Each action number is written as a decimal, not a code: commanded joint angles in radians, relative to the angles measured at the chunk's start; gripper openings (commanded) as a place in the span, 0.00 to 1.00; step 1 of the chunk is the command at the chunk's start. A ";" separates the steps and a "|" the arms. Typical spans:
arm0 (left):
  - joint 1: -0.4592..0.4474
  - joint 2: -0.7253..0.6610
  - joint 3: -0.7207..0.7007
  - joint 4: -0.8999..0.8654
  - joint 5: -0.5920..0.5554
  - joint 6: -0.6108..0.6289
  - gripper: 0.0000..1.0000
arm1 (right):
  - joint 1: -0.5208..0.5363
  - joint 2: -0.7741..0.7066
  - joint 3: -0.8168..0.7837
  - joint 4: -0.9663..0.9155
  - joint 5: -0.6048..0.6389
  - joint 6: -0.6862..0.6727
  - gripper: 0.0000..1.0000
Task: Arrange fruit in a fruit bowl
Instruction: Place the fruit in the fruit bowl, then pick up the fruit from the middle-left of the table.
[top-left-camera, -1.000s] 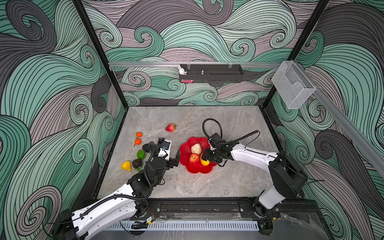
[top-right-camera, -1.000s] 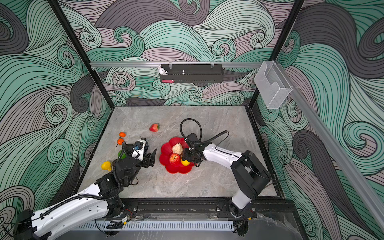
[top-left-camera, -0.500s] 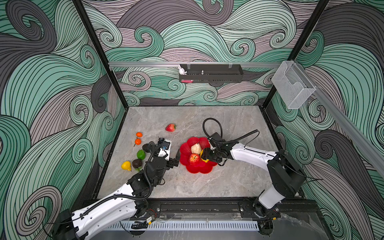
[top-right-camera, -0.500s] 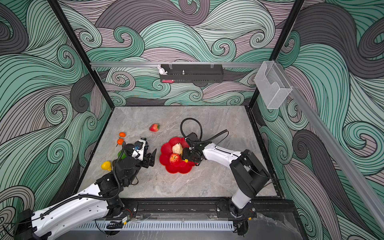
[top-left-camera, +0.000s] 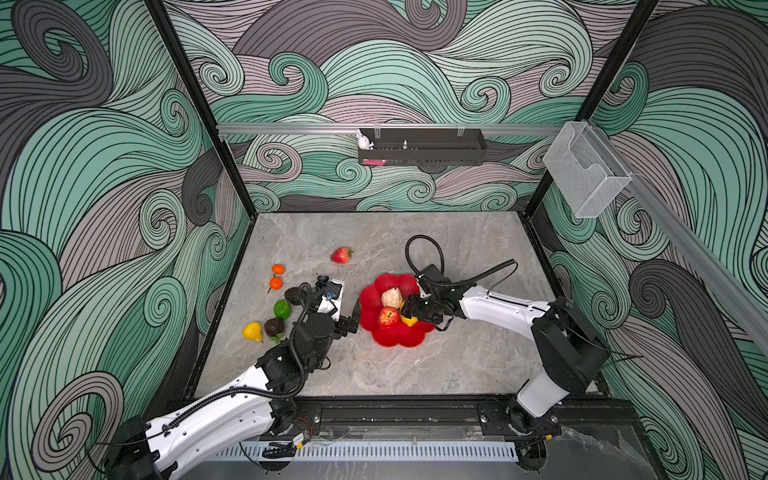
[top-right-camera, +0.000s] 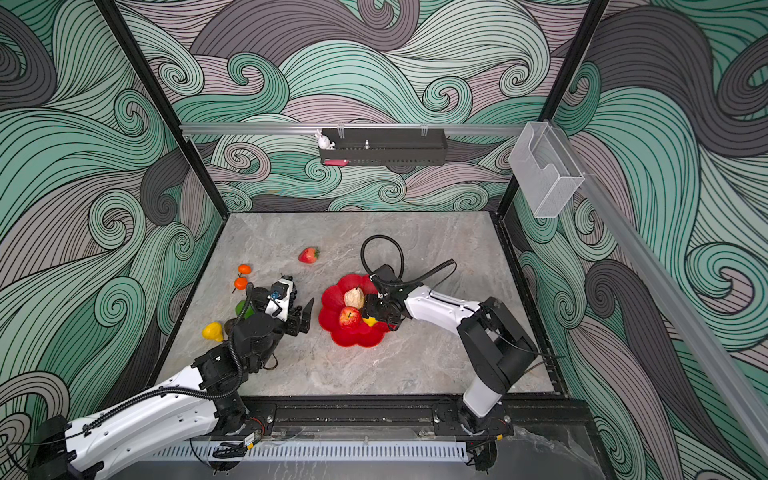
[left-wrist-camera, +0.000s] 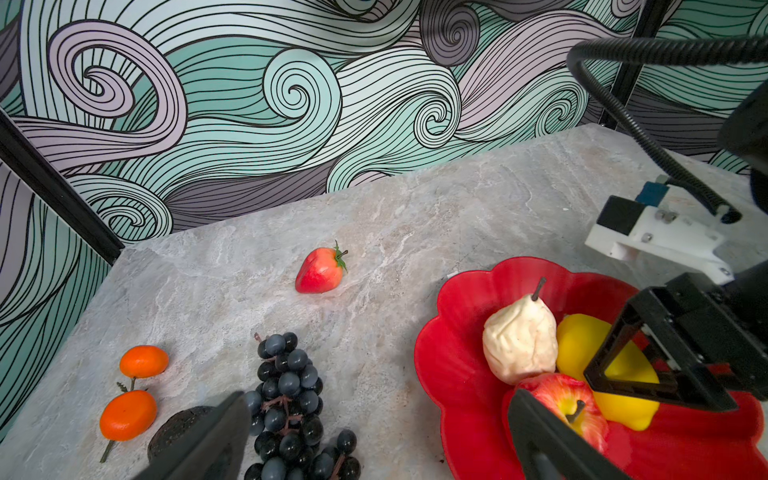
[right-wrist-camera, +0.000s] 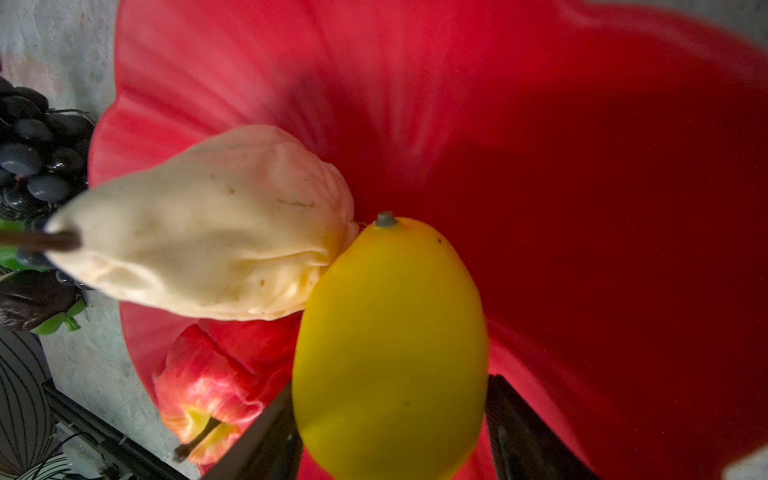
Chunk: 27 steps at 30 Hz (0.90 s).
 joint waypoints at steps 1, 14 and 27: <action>0.010 0.013 0.010 0.021 -0.017 -0.001 0.98 | -0.005 -0.036 0.004 -0.006 0.018 -0.007 0.75; 0.075 0.153 0.130 -0.107 0.011 -0.187 0.97 | -0.011 -0.273 -0.038 -0.065 0.053 -0.111 0.87; 0.271 0.247 0.379 -0.708 -0.089 -0.654 0.95 | -0.014 -0.681 -0.296 0.047 0.143 -0.258 0.89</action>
